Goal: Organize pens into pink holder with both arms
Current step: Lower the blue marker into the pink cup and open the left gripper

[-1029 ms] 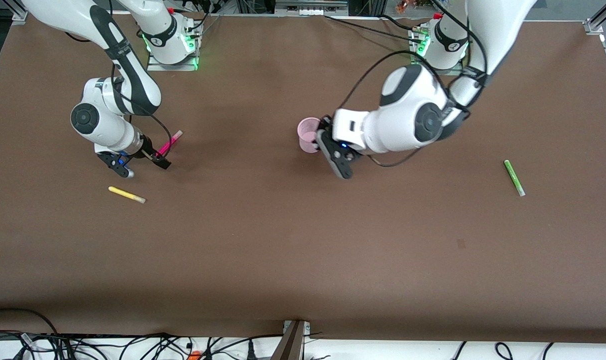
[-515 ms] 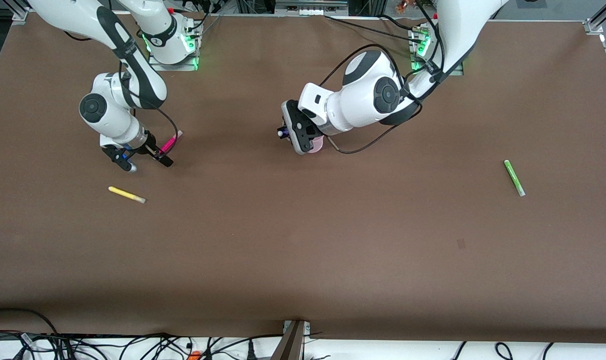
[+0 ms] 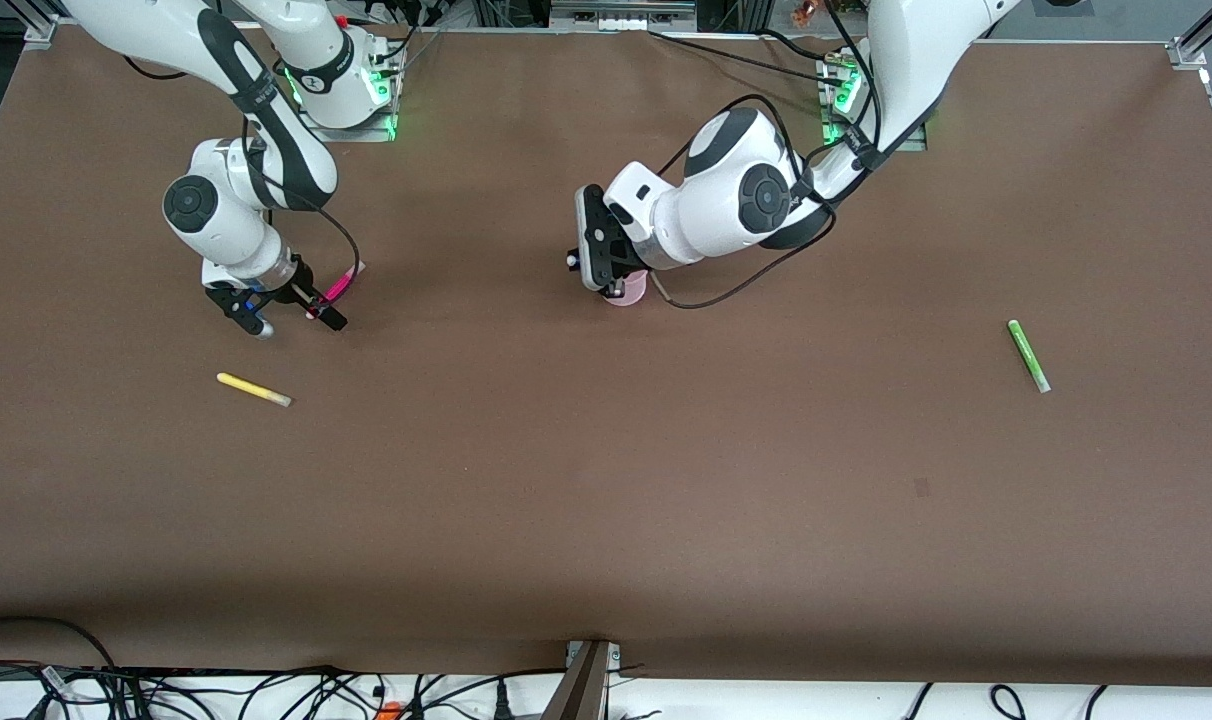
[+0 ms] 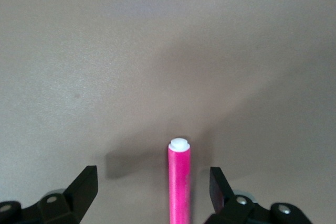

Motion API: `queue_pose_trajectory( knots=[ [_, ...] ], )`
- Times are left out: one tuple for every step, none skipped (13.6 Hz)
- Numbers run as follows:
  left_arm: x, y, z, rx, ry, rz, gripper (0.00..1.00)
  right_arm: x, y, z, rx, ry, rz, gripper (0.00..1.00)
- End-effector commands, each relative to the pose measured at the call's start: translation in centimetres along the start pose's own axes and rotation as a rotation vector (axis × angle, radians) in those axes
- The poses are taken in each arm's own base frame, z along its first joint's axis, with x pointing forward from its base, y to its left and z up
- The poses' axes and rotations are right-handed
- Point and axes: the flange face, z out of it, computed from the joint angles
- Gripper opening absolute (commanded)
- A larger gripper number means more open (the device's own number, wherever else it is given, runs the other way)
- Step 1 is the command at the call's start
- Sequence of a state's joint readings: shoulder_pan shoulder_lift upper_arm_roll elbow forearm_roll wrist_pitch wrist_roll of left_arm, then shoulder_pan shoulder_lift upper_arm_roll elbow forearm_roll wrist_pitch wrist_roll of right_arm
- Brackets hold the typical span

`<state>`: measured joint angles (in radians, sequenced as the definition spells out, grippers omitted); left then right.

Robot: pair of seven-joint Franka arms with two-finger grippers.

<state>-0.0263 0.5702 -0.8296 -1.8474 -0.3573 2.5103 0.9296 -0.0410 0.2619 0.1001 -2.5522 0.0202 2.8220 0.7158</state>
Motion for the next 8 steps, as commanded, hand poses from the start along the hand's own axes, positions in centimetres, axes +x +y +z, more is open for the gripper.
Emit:
queue_pose_trajectory(
  knots=[
    [-0.69,0.41,0.25,0.004,-0.011,0.09,0.0,-0.72,0.23,-0.88,0.011,0.018,0.01,0.65],
    [-1.03,0.56,0.61,-0.002,-0.019,0.09,0.0,-0.67,0.28,-0.88,0.011,0.018,0.013,0.5],
    [-1.1,0.69,0.78,-0.005,-0.022,0.09,0.0,-0.67,0.28,-0.88,0.011,0.018,0.013,0.4],
    [-0.96,0.91,0.78,-0.008,-0.024,0.093,0.99,-0.67,0.28,-0.88,0.011,0.018,0.013,0.38],
    [-0.97,1.0,0.79,-0.013,-0.028,0.092,1.0,-0.62,0.23,-0.93,0.012,0.019,0.013,0.26],
    [-1.08,0.85,0.6,-0.013,-0.029,0.091,1.0,-0.65,0.26,-0.85,0.01,0.017,0.013,0.16],
    [-0.96,0.94,0.45,-0.019,-0.033,0.09,1.0,-0.65,0.26,-0.85,0.01,0.017,0.013,0.07],
    [-0.7,1.15,0.21,-0.023,-0.036,0.085,1.0,-0.65,0.26,-0.85,0.01,0.017,0.013,0.03]
  ],
)
